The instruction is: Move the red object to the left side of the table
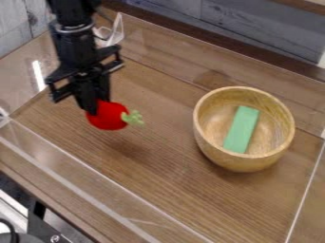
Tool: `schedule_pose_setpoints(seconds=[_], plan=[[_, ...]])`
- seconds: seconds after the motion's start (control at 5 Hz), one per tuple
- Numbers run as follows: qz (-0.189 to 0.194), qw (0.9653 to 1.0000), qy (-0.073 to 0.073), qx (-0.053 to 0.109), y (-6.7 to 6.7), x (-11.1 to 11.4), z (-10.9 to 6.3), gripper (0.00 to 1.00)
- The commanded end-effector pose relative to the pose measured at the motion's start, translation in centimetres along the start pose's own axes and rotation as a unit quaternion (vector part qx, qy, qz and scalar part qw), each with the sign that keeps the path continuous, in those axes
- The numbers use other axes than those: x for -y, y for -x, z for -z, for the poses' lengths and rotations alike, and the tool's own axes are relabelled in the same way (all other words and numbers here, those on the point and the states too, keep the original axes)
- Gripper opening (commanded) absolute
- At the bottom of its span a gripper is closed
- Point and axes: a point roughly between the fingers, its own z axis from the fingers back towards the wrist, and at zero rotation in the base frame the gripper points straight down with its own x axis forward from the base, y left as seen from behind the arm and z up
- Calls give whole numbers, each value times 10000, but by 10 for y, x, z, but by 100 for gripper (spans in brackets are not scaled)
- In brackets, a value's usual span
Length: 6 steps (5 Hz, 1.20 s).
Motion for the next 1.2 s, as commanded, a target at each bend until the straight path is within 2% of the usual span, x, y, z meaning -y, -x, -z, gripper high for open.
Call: schedule_pose_setpoints(seconds=[0.0, 0.4, 0.6, 0.8, 1.0], plan=[[-266, 9994, 190, 66, -21, 9, 0, 0], [-934, 9954, 189, -55, -43, 25, 23, 0], [-1007, 9947, 144, -152, -47, 34, 25, 100], [-1067, 9939, 95, -259, -50, 42, 27, 100], [-1130, 9931, 77, -312, -51, 51, 29, 0]])
